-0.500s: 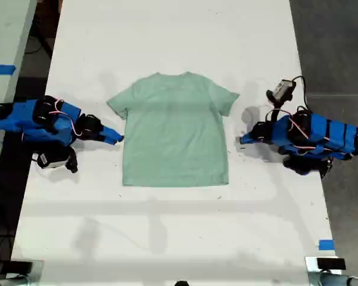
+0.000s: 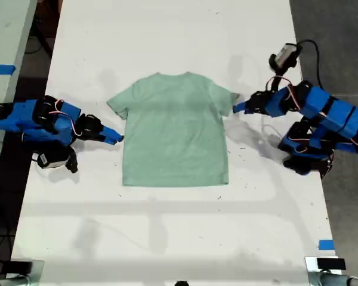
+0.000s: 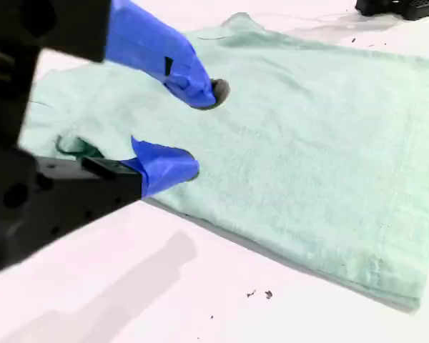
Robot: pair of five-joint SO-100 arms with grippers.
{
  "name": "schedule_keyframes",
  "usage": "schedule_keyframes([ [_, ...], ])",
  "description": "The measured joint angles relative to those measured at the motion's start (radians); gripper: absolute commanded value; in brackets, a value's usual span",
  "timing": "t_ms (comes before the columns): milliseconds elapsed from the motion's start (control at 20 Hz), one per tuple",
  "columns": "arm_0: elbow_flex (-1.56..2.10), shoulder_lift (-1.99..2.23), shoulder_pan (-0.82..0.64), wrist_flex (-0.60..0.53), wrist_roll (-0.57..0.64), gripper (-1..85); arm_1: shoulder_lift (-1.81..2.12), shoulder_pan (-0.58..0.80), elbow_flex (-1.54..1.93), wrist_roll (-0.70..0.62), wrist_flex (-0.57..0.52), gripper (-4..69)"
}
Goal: Fold t shirt
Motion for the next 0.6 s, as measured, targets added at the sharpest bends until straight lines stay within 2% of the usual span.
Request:
schedule_keyframes([
  [200, 0.000, 0.000, 0.000, 0.000, 0.000, 12.2, -0.385, 0.187, -0.201, -0.109, -0.069, 19.4],
  [500, 0.000, 0.000, 0.000, 0.000, 0.000, 12.2, -0.824, 0.282, -0.311, -0.146, -0.258, 19.8],
  [550, 0.000, 0.000, 0.000, 0.000, 0.000, 12.2, -0.877, 0.282, -0.336, -0.146, -0.276, 12.1],
  [600, 0.000, 0.000, 0.000, 0.000, 0.000, 12.2, -0.927, 0.284, -0.362, -0.146, -0.287, 0.6],
])
